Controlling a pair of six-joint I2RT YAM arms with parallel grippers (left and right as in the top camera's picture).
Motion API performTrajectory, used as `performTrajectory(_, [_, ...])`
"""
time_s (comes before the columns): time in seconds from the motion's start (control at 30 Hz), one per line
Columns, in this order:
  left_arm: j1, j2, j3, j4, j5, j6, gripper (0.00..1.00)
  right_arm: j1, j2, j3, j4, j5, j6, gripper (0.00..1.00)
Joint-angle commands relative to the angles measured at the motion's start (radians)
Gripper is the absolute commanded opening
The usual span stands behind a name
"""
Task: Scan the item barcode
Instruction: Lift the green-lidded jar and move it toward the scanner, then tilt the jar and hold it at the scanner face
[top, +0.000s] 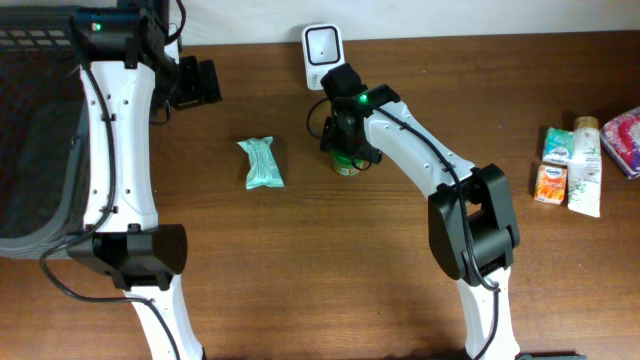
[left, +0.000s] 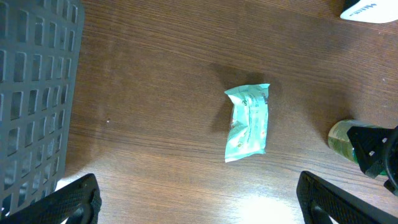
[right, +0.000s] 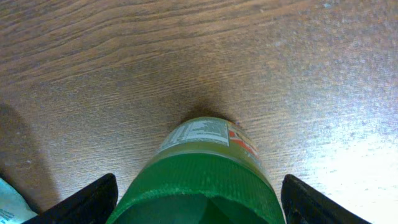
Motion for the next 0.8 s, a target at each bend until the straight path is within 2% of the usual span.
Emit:
performTrajectory(0.0, [-0.003, -0.017, 0.006, -0.001, -0.007, 0.012, 0.99, -0.006, 0.012, -0.009, 0.003, 0.02, -0.063, 0.79])
performTrajectory(0.17, [-0.003, -0.017, 0.006, -0.001, -0.007, 0.012, 0.99, -0.011, 0.045, -0.009, 0.003, 0.019, -0.081, 0.78])
performTrajectory(0.2, [-0.003, -0.017, 0.006, -0.001, -0.007, 0.012, 0.99, -0.011, 0.045, -0.008, 0.006, 0.019, -0.082, 0.76])
performTrajectory(0.27, [-0.003, -0.017, 0.006, -0.001, -0.007, 0.012, 0.99, -0.011, 0.045, -0.006, 0.005, 0.019, -0.082, 0.63])
performTrajectory(0.43, [-0.003, -0.017, 0.006, -0.001, -0.007, 0.012, 0.99, -0.013, 0.034, 0.042, -0.032, 0.015, -0.082, 0.63])
performTrajectory(0.6, [-0.003, -0.017, 0.006, -0.001, -0.007, 0.012, 0.99, -0.012, -0.009, 0.204, -0.171, 0.004, -0.138, 0.63])
performTrajectory(0.67, [-0.003, -0.017, 0.006, -0.001, -0.007, 0.012, 0.99, -0.018, -0.009, 0.286, -0.237, -0.044, -0.207, 0.63])
performTrajectory(0.77, [-0.003, -0.017, 0.006, -0.001, -0.007, 0.012, 0.99, -0.055, -0.009, 0.322, -0.32, -0.221, -0.361, 0.63])
